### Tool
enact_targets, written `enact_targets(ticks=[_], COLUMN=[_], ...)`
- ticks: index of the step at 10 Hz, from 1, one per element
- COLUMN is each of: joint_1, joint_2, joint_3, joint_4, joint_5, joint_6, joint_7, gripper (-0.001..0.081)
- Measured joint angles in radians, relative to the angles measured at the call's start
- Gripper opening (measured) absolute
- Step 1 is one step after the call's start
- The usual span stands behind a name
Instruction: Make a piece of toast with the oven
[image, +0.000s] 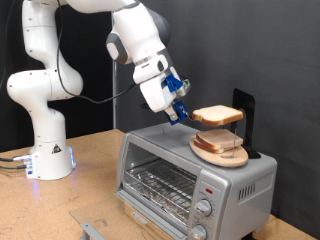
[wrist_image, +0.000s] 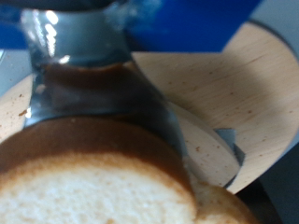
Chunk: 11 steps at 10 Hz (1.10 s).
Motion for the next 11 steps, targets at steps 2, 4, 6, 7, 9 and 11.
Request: enact_targets(ticks=[2, 4, 6, 7, 9, 11], joint_1=[-0.001, 0.000, 0.001, 0.000, -0.002, -0.002], joint_2=[-0.044, -0.037, -0.049, -0.065, -0.104, -0.142], joint_3=[-0.019, -0.017, -0.025, -0.038, -0.064, -0.094], joint_4=[-0.001, -0.010, -0.060, -0.090, -0.156, -0.213], joint_5=[0.000, 0.014, 0.104, 0.129, 0.133, 0.144], joint_6=[-0.109, -0.072, 0.003, 0.008, 0.005, 0.000], joint_7=[-0.002, -0.004, -0.078, -0.108, -0.132, -0.181], gripper=[0.0400, 0.0400, 0.0400, 0.0400, 0.0400, 0.0400])
